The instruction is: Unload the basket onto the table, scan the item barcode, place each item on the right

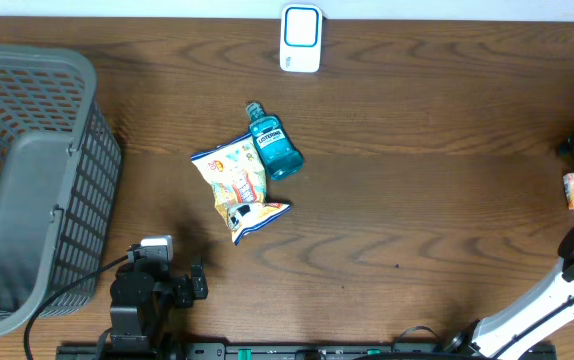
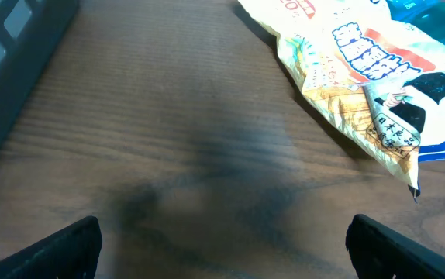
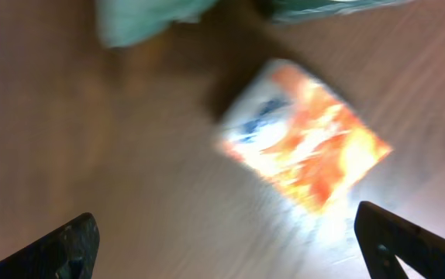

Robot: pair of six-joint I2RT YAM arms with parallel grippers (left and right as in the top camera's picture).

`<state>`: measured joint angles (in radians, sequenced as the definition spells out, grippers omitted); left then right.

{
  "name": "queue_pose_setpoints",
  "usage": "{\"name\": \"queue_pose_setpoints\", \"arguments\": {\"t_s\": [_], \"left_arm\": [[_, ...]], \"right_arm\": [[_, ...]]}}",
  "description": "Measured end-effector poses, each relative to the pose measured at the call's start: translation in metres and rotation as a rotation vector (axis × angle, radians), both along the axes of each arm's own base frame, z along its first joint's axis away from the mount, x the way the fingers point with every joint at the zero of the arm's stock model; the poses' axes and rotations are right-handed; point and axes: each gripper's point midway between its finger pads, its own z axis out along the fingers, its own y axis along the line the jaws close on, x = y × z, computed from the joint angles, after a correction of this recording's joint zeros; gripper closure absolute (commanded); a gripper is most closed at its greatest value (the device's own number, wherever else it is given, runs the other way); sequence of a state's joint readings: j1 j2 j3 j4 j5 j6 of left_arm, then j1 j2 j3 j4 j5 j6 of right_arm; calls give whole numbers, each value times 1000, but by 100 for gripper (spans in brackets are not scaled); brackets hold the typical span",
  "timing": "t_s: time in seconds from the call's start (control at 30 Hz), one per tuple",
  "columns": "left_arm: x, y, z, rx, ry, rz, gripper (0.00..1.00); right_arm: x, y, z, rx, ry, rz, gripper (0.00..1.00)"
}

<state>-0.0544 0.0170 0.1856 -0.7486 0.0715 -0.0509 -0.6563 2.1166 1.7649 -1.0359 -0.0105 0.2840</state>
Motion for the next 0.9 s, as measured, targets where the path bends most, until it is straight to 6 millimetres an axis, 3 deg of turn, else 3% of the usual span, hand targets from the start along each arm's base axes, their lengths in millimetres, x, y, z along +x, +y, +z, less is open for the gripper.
{"name": "queue_pose_setpoints", "arguments": {"t_s": [0.17, 0.27, 0.37, 0.43, 0.5, 0.73, 0.8, 0.9], "left_arm": [[0, 0, 0, 0, 0, 0, 2], [0, 0, 0, 0, 0, 0, 2], [0, 0, 0, 0, 0, 0, 2], [0, 0, 0, 0, 0, 0, 3], [0, 0, 0, 0, 0, 0, 2], [0, 0, 0, 0, 0, 0, 3], [0, 0, 0, 0, 0, 0, 2], [0, 0, 0, 0, 0, 0, 2]], "right_arm": [[30, 43, 51, 55, -154, 67, 1], [48, 92, 88, 76, -232, 155, 1], [70, 159, 120, 99, -305, 302, 1], [80, 211, 129, 120, -324, 417, 1], [88, 268, 129, 132, -325, 546, 1], [94, 428, 104, 98, -330, 930, 1], [92, 463, 92, 63, -330, 1024, 1], [91, 500, 73, -33, -325, 1117, 1]]}}
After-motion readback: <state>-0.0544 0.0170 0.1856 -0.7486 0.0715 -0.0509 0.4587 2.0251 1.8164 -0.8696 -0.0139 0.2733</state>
